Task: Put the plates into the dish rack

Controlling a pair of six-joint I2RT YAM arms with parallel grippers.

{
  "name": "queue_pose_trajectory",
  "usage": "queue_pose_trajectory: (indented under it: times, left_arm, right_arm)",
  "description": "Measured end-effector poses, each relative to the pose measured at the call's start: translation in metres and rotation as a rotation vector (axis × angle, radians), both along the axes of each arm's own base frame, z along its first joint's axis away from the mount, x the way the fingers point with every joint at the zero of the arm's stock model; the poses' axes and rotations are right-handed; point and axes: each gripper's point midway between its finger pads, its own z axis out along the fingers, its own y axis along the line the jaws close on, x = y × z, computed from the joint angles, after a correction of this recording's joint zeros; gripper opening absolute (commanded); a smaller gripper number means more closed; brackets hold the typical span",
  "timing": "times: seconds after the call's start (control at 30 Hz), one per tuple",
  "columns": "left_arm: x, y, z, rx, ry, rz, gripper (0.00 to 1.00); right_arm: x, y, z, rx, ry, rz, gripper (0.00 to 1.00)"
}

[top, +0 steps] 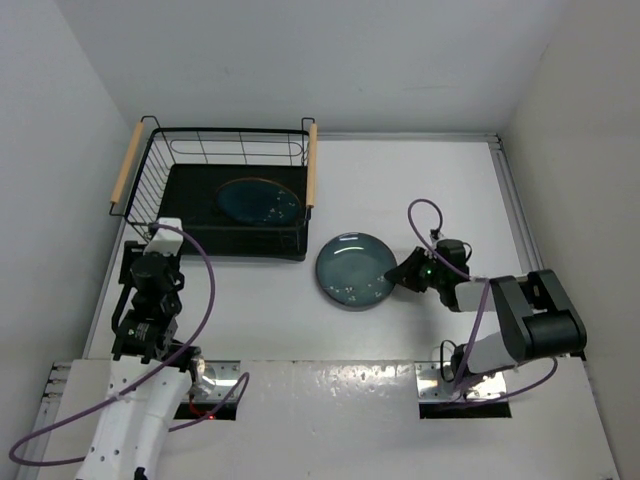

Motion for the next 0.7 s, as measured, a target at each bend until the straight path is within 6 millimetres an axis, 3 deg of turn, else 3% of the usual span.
queue_pose_trajectory:
  times: [0.13,0.23,0.4,0.53,0.7]
  left_arm:
    - [-0.001,0.000,-0.004,-0.020,0.009,-0.001,0.64]
    - [0.001,-0.003,-0.008,-0.031,0.023,-0.013,0.65]
    - [0.004,-0.011,-0.021,-0.070,0.077,-0.045,0.67]
    - [0.004,-0.015,-0.028,-0.090,0.106,-0.060,0.68]
    - [0.006,-0.017,-0.032,-0.103,0.120,-0.067,0.68]
  right_arm:
    - [-0.010,0.000,-0.004,0.084,0.026,-0.050,0.00]
    - [-0.014,-0.005,0.000,0.117,0.023,-0.080,0.00]
    - [0.006,-0.024,0.034,0.049,-0.124,-0.083,0.00]
    - [0.045,-0.039,0.084,-0.118,-0.252,-0.009,0.00]
    - [0.110,-0.068,0.188,-0.296,-0.510,-0.003,0.00]
